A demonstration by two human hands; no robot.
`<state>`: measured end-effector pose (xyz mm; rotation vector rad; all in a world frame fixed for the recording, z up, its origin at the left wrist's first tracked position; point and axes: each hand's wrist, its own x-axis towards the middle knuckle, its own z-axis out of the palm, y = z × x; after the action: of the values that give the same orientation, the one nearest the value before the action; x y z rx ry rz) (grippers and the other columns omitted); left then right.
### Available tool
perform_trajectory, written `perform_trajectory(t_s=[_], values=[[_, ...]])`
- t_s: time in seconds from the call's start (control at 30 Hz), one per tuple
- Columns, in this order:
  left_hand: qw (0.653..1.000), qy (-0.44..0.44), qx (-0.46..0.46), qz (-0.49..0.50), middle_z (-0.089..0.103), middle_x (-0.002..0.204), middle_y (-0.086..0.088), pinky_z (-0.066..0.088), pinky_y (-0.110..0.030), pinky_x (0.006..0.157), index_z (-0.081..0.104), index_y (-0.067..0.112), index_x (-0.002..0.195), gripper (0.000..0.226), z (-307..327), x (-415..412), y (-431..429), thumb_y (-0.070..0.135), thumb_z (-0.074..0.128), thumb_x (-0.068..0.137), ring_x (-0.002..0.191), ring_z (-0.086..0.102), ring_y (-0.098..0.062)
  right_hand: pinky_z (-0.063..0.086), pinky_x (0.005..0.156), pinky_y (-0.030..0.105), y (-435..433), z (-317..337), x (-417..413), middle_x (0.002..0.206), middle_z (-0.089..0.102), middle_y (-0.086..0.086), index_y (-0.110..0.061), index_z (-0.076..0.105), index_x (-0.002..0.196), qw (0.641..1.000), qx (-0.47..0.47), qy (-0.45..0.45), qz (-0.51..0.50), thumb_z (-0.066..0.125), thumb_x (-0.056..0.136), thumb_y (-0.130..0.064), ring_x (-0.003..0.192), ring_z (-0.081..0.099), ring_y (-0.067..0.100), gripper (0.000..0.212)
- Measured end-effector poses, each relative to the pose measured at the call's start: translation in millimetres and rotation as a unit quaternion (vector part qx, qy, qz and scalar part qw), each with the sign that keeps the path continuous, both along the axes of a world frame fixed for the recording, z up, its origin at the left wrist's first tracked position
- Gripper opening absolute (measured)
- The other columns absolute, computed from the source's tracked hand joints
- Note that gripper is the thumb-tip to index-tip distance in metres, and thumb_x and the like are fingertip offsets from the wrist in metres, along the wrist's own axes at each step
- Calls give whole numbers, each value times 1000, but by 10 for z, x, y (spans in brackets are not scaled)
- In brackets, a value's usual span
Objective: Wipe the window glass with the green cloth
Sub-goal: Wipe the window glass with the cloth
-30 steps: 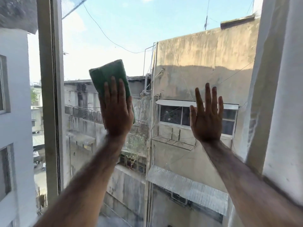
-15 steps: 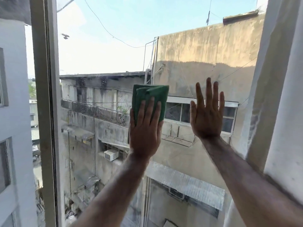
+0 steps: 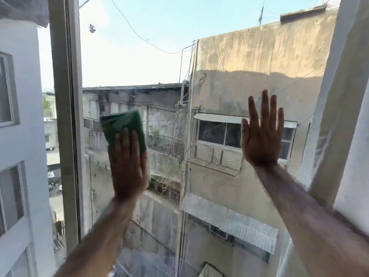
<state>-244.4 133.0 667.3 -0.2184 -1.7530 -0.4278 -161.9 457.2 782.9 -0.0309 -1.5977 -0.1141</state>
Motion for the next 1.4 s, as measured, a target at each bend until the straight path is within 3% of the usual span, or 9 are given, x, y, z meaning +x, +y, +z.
perform_trajectory(t_s=[0.17, 0.37, 0.53, 0.63, 0.83, 0.9, 1.03, 1.17, 1.4], values=[[982, 11, 187, -1, 24, 172, -14, 24, -57, 128, 22, 10, 164, 59, 1234, 45, 394, 37, 27, 112, 160, 20, -34, 20, 135, 58, -3, -6, 11, 179, 21, 16, -19, 26, 170, 1000, -2, 2, -5, 36, 115, -33, 168, 17, 34, 58], [981, 61, -133, -125, 11, 175, -3, 27, -59, 125, 27, 17, 164, 60, 378, 611, 1654, 31, 38, 107, 163, 10, -27, 24, 133, 60, 93, -54, 19, 178, 23, 16, -19, 27, 170, 1000, 14, 20, -2, 34, 116, -33, 168, 19, 34, 56], [975, 30, -188, -112, 16, 173, -4, 40, -57, 120, 36, 15, 160, 59, -487, 372, 893, 33, 42, 105, 163, 15, -25, 21, 134, 59, 7, 28, -23, 180, 20, 14, -21, 24, 171, 1000, 7, 12, 6, 34, 116, -34, 168, 16, 32, 57], [988, 31, -131, -75, 25, 171, -14, 36, -62, 121, 36, 8, 159, 55, -287, 174, 325, 29, 38, 108, 160, 23, -34, 20, 135, 58, 14, -12, 0, 180, 18, 14, -21, 22, 171, 1000, 2, 1, 2, 33, 116, -34, 169, 13, 32, 57], [981, 36, 191, -10, 28, 170, -18, 27, -57, 128, 28, 4, 162, 58, 1373, -3, 326, 33, 35, 111, 159, 24, -35, 19, 135, 57, -22, -11, 3, 180, 16, 14, -20, 23, 171, 1000, -7, -8, -1, 34, 116, -33, 169, 13, 33, 58], [989, 65, 126, -30, 29, 170, -16, 24, -56, 129, 29, 7, 162, 60, 1636, 152, 782, 37, 32, 111, 160, 23, -35, 18, 135, 57, -18, 7, -1, 180, 16, 15, -20, 23, 171, 1000, -5, -10, -3, 34, 115, -33, 169, 13, 34, 58], [973, 89, -186, -103, 24, 172, -12, 23, -57, 128, 27, 11, 163, 61, 1120, 561, 1695, 40, 37, 110, 161, 17, -32, 20, 135, 59, -3, 16, 23, 180, 19, 16, -19, 26, 170, 1000, 1, -17, -13, 31, 116, -34, 168, 15, 34, 57], [959, 82, -255, -90, 22, 173, -10, 17, -53, 132, 28, 13, 163, 62, 433, 441, 1273, 38, 43, 109, 162, 17, -30, 20, 135, 58, 3, -13, 57, 179, 20, 15, -20, 27, 170, 1000, 0, -16, 3, 34, 115, -35, 168, 16, 34, 57], [995, 83, -37, -39, 31, 167, -23, 31, -62, 124, 31, 3, 160, 56, 760, -99, -173, 20, 47, 109, 158, 26, -38, 18, 136, 57, -51, -16, 58, 180, 16, 15, -20, 24, 171, 1000, -9, -21, 5, 32, 116, -34, 169, 13, 34, 57]])
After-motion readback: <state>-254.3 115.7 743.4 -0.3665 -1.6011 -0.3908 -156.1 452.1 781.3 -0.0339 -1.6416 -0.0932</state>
